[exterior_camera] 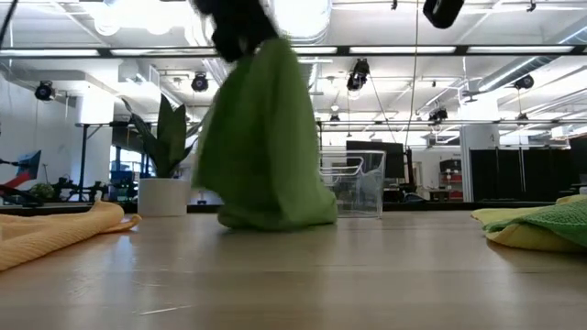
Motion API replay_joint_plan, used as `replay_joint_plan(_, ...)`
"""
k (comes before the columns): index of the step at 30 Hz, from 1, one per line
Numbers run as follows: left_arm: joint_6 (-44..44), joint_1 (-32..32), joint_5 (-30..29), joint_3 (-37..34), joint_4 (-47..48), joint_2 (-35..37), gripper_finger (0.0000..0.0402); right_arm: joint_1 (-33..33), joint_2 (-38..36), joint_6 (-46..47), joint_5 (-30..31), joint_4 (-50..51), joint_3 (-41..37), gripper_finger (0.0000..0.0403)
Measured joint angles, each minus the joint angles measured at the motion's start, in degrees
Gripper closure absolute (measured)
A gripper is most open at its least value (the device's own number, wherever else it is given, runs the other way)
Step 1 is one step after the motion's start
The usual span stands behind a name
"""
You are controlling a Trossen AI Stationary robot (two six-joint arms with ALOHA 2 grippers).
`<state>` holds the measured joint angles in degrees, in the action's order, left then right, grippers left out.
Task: Fold microfiber towels
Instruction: Move the top green towel to the center
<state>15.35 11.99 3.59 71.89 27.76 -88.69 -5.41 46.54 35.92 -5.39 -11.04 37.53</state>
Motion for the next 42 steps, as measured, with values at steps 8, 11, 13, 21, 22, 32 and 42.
replay_joint_plan(8, 3.69, 1.93, 6.98, -0.04, -2.12, -3.02, 0.0402, -5.15, 5.54, 3.83, -0.13, 6.13, -0.34, 0.0243)
replay_joint_plan(11, 2.12, 1.9, 7.29, -0.07, -1.84, -0.49, 0.0395, -7.33, 9.09, 4.59, -0.13, 5.59, -0.65, 0.0243)
replay_joint_plan(13, 0.66, 1.73, 7.33, -0.15, -1.87, 0.98, 0.0381, -8.51, 11.5, 4.61, 0.09, 5.32, -0.64, 0.0243)
replay_joint_plan(21, 0.27, 1.36, 7.53, -0.34, 0.82, 6.87, 0.0285, -10.34, 22.3, 5.0, 0.96, -6.95, -0.65, 0.0243)
replay_joint_plan(22, 0.78, 1.36, 7.57, -0.34, 3.44, 7.5, 0.0274, -10.34, 23.86, 4.49, 0.96, -8.63, -0.5, 0.0243)
replay_joint_plan(32, 14.86, 4.41, 8.16, -14.0, 14.93, 16.49, 0.0244, -10.22, 42.64, -10.63, -2.7, -6.07, 14.77, 0.0243)
replay_joint_plan(42, 41.74, 8.66, 4.52, -39.23, -21.15, 35.0, 0.0244, -4.47, 61.14, -32.64, -3.93, 24.59, 41.54, 0.0249)
